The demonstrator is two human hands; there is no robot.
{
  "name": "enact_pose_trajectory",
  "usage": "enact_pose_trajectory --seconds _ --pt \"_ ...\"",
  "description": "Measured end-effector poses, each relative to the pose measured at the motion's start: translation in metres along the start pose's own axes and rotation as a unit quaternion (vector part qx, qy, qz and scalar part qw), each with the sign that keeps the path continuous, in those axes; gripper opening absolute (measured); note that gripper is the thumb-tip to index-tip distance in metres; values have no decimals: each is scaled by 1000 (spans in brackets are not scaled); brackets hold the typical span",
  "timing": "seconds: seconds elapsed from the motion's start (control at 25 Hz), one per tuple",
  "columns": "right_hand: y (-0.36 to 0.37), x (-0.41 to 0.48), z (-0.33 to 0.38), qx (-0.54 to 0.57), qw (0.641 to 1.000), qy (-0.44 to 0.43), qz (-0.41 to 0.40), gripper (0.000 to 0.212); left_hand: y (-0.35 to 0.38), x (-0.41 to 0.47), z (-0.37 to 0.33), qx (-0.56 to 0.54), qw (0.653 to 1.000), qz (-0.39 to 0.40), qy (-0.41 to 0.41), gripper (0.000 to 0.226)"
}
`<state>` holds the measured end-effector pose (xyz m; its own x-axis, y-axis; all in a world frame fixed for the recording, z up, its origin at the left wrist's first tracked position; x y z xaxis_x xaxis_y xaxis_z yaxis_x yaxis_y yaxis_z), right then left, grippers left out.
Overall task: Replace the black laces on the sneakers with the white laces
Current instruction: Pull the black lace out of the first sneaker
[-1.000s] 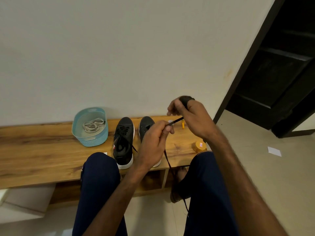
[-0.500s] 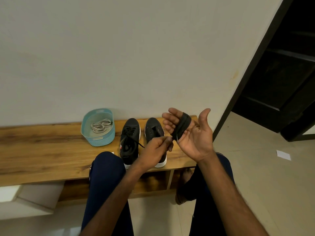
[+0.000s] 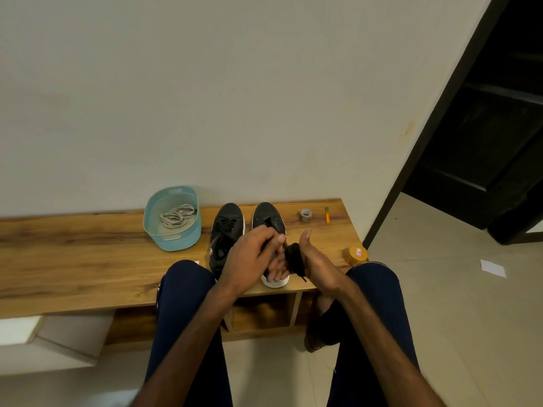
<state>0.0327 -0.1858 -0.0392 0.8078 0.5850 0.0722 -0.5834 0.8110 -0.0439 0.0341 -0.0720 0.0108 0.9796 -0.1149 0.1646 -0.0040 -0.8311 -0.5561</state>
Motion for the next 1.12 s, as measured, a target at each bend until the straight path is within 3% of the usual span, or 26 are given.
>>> enact_pose_trajectory --seconds 0.08,0.16,0.28,0.36,0.4,0.44,0.52,0.6,0.72,0.8,1.0,1.08,1.12 --pt "20 -5 6 76 994 14 81 104 -4 7 -7 -16 1000 -22 11 34" --pt "32 -8 25 232 963 -19 138 109 5 15 -9 -88 996 8 -2 31" --pt "19 -5 67 477 855 -126 158 113 38 15 -1 -206 969 100 -98 20" --pt "-1 3 85 542 814 -177 116 110 53 6 6 -154 978 113 -90 27" --pt "-13 9 86 526 826 -188 78 108 56 0 7 -130 982 119 -72 31" --pt "-24 14 82 473 861 -186 30 108 57 -7 10 -117 984 123 -63 34" --pt "-39 21 61 290 944 -150 -50 106 49 -15 13 -94 988 110 -50 32" --pt "-35 21 36 89 991 -81 -63 97 36 -17 11 8 997 74 -26 25" --pt "-9 11 7 -46 998 8 -43 73 13 -6 -2 239 970 -52 8 25" --pt "0 6 3 -37 998 17 -55 51 10 -1 -3 263 961 -83 2 24" --pt "8 -3 -22 103 990 77 -56 46 27 -7 17 193 976 -76 -58 23" --pt "14 -10 -37 159 981 106 -46 44 40 -8 40 -1 985 6 -170 27" --pt "18 -12 -42 178 977 114 -36 41 54 -15 50 -156 953 86 -247 29"
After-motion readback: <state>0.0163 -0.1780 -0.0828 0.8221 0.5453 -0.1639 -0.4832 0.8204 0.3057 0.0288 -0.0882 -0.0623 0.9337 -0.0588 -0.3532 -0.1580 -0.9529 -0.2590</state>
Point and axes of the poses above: each hand's wrist, its own x-axis towards the middle knuckle, its own y-axis out of the palm, z = x × y, the point moved 8 cm from there along x, towards the middle knuckle, and after that the axes turned 11 degrees about -y, right-handed, at the moved point
